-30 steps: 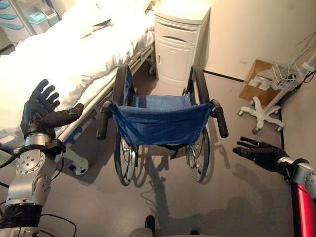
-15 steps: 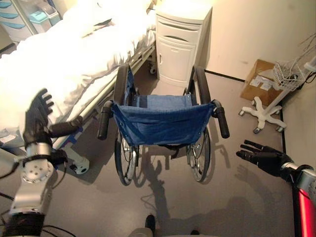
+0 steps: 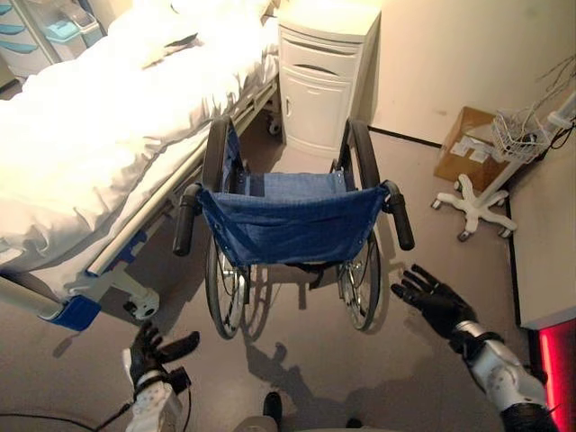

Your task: Push the wheelchair next to the bed

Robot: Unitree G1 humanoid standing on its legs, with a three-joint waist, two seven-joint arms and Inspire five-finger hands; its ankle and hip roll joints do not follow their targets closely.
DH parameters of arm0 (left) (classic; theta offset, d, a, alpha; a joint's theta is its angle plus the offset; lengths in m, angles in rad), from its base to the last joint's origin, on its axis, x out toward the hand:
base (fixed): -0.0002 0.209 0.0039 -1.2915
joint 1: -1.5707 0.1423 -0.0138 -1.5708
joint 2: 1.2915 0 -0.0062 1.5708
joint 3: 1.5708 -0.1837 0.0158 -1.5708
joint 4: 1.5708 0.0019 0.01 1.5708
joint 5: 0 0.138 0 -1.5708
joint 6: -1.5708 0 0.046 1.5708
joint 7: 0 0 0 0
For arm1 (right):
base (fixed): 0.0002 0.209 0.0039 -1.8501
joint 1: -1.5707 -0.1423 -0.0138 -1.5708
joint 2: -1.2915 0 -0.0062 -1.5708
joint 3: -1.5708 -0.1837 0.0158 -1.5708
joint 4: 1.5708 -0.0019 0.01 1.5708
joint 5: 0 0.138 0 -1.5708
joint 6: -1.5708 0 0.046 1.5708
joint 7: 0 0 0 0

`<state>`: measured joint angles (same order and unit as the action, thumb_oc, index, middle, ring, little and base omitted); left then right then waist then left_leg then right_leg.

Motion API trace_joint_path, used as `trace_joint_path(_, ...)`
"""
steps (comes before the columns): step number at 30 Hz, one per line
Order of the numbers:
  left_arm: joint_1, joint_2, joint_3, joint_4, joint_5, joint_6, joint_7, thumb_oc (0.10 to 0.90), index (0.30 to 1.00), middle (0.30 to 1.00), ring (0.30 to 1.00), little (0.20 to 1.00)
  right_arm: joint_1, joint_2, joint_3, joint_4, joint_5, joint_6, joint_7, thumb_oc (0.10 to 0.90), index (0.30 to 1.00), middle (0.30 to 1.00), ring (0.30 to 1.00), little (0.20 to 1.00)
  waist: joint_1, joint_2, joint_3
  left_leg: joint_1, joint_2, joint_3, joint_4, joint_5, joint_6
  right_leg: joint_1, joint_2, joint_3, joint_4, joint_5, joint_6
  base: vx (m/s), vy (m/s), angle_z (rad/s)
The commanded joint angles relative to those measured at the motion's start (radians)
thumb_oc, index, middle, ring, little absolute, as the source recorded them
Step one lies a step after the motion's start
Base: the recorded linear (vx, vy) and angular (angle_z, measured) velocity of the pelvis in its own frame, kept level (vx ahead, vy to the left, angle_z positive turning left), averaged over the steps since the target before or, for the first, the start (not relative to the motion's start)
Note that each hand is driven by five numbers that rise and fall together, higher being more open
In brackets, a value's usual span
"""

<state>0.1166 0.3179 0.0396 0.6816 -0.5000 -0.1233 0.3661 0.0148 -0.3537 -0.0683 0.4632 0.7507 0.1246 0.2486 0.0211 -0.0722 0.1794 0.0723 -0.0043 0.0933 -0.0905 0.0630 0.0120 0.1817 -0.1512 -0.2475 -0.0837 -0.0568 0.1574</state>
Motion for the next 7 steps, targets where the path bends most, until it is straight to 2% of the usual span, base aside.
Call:
trace_joint_path(1, -0.084, 0.023, -0.001, 0.045, 0.024, -0.145, -0.038, 0.8, 0.9, 0.9, 0.9, 0.9, -0.032, -0.038, 0.016, 0.036, 0.013, -0.198, -0.026, 0.8, 0.9, 0.9, 0.9, 0.9, 0.006, 0.044, -0.068, 0.065, 0.019, 0.005, 0.011, -0.13, -0.021, -0.091, 0.003, 0.015, 0.143, -0.003, -0.002, -0.05, 0.013, -0.09)
trace_joint_path(3, -0.092, 0.0, -0.027, 0.089, -0.019, -0.158, -0.072, 0.8, 0.9, 0.9, 0.9, 0.9, -0.037, 0.007, 0.046, 0.121, 0.006, -0.246, -0.016, 0.8, 0.9, 0.9, 0.9, 0.9, 0.004, 0.048, -0.068, 0.066, 0.017, 0.005, 0.012, -0.135, -0.021, -0.093, 0.003, 0.02, 0.142, -0.004, -0.002, -0.03, 0.012, -0.08)
trace_joint_path(4, -0.092, 0.0, -0.027, 0.089, -0.019, -0.159, -0.072, 0.8, 0.9, 0.9, 0.9, 0.9, -0.038, 0.007, 0.046, 0.122, 0.006, -0.246, -0.016, 0.8, 0.9, 0.9, 0.9, 0.9, 0.004, 0.048, -0.068, 0.066, 0.017, 0.005, 0.012, -0.135, -0.021, -0.093, 0.003, 0.02, 0.143, -0.004, -0.002, -0.01, 0.012, -0.03)
trace_joint_path(7, -0.1, -0.051, -0.086, 0.164, -0.012, -0.194, -0.122, 0.8, 0.9, 0.9, 0.9, 0.9, -0.041, 0.091, 0.099, 0.255, 0.031, -0.293, -0.028, 0.8, 0.9, 0.9, 0.9, 0.9, -0.003, 0.055, -0.071, 0.067, 0.015, 0.005, 0.012, -0.14, -0.018, -0.096, 0.005, 0.036, 0.144, -0.007, -0.003, -0.01, 0.007, -0.01)
